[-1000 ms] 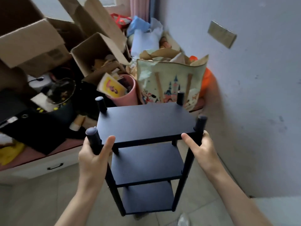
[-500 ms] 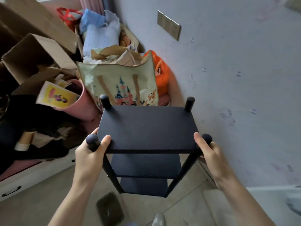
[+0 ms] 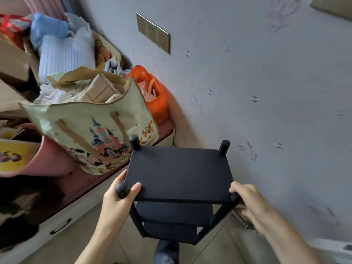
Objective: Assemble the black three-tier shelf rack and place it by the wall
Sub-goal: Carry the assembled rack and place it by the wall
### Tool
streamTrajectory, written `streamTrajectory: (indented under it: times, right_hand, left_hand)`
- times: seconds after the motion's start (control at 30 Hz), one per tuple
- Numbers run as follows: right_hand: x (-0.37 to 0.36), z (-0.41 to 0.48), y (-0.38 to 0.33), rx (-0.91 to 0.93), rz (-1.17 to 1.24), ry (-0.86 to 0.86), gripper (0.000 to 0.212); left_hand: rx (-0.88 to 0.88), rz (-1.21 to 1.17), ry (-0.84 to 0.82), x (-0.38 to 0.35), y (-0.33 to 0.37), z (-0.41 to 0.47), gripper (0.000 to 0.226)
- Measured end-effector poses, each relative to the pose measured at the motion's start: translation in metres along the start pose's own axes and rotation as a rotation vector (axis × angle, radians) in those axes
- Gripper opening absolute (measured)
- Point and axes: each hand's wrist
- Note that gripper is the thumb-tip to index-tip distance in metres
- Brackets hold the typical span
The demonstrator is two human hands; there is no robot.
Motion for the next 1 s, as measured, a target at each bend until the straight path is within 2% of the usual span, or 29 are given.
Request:
streamTrajectory:
  times: [0.13,0.23,0.3,0.4,0.5,0.8,1.0]
  right_hand:
    - [-0.004,0.052,-0.005,-0.101,0.029,0.067,0.030]
    - [-0.011,0.089,-0.008,-0.167,0.011,0.099,0.029]
    - [-0.013,0.115,-0.008,-0.197,0.020,0.112,0.026]
    - [-0.016,0.153,-0.005,-0.231,0.014,0.092,0.026]
    - [-0.017,0.189,0.006,-0.241,-0.014,0.089,0.025]
    - [-0.027,0.279,0.054,-0.228,-0.031,0.055,0.012]
    - [-0.041,0.300,0.085,-0.230,0.004,0.005,0.025]
  left_hand:
    - [0.213,-0.109,-0.166,-0.014,-0.007,0.057,0.060]
    - [0.325,-0.138,-0.273,-0.022,-0.013,0.097,0.088]
    - [0.406,-0.149,-0.273,-0.031,-0.021,0.124,0.102]
    - [0.472,-0.103,-0.278,-0.045,-0.038,0.160,0.091]
    - [0.492,-0.013,-0.273,-0.061,-0.062,0.190,0.061]
    - [0.549,0.041,-0.233,-0.096,-0.135,0.257,0.074]
    - [0.574,0.030,-0.239,-0.099,-0.171,0.280,0.074]
Point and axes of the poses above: each hand's wrist, its own z-axis towards the middle knuckle, its own x-axis out of the back of the hand, y = z × x, and after that the axes turned 2 degrees about -x, right-handed
